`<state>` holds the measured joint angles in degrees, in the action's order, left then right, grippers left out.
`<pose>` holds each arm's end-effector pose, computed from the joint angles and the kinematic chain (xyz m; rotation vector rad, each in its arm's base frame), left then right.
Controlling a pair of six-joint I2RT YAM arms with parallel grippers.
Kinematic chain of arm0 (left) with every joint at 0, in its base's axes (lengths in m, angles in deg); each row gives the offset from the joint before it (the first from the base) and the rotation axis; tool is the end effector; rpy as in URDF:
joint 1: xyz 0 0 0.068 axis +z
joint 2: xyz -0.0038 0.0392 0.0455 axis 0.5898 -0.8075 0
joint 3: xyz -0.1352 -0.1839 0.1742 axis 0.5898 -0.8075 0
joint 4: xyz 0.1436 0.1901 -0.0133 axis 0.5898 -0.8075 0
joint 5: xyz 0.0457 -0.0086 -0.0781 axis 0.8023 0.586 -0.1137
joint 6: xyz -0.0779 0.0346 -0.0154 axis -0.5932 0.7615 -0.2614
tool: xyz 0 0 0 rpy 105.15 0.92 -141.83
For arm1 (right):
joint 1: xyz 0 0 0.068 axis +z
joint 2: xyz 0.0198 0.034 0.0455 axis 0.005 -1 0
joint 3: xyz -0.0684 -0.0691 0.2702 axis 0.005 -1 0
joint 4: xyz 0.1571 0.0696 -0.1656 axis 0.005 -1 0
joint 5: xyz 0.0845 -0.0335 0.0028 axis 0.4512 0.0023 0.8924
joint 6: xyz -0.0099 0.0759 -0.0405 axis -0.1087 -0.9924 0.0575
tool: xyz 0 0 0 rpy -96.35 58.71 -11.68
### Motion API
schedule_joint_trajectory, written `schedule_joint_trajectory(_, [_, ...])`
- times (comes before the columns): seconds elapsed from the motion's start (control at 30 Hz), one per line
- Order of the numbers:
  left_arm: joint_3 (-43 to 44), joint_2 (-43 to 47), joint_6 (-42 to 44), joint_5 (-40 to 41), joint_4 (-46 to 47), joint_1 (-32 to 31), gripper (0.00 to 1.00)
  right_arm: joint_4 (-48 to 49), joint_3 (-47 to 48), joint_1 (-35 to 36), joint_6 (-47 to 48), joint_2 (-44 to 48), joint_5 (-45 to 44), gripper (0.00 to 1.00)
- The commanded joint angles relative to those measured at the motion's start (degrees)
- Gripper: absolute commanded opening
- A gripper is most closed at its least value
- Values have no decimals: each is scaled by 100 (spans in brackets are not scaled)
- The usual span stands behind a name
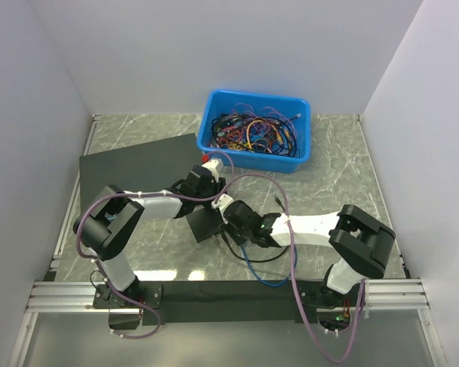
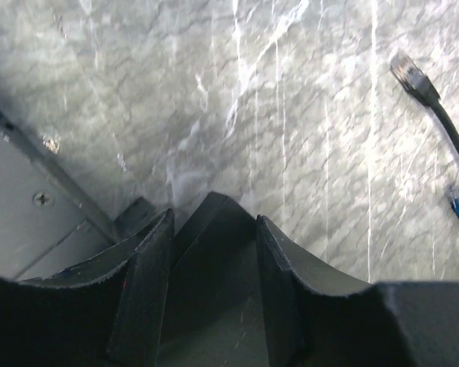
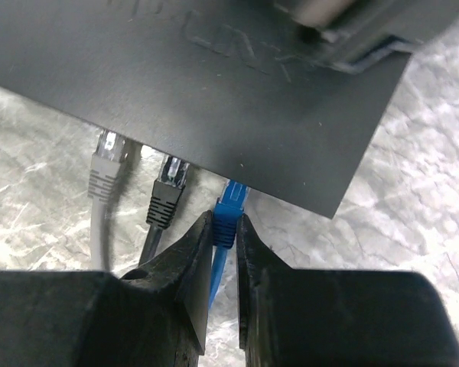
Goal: Insert the plug into the switch port
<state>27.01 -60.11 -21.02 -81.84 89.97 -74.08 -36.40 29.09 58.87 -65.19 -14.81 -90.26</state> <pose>0.2797 -0.2299 0.1576 0.2588 2.3566 -0.7346 0.1699 0.2649 0.1577 -1.0135 2.2294 0.3677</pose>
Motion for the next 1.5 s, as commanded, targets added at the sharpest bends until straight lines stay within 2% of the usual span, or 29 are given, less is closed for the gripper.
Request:
schedule_joint_trajectory(0.0, [-343, -466, -229, -952, -1271, -689, 48, 2635, 641, -123, 593, -25, 248, 0])
schedule_joint_trajectory(0.23, [-396, -431, -361, -961, -1262, -733, 48, 2460, 975, -308, 417, -376, 248, 0])
schedule_joint_trajectory(0.53, [-229, -335, -660, -811, -1430, -742, 48, 2459, 844, -317, 267, -420, 142, 0])
schedule_joint_trajectory(1.13, [-888, 236, -1073, -592, -973, -742, 49, 2143, 369, -308, 92, -34, -51, 0])
schedule_joint_trajectory(1.47, [-1292, 728, -1345, -477, -876, -742, 51, 1853, 527, -308, 162, 19, -104, 0])
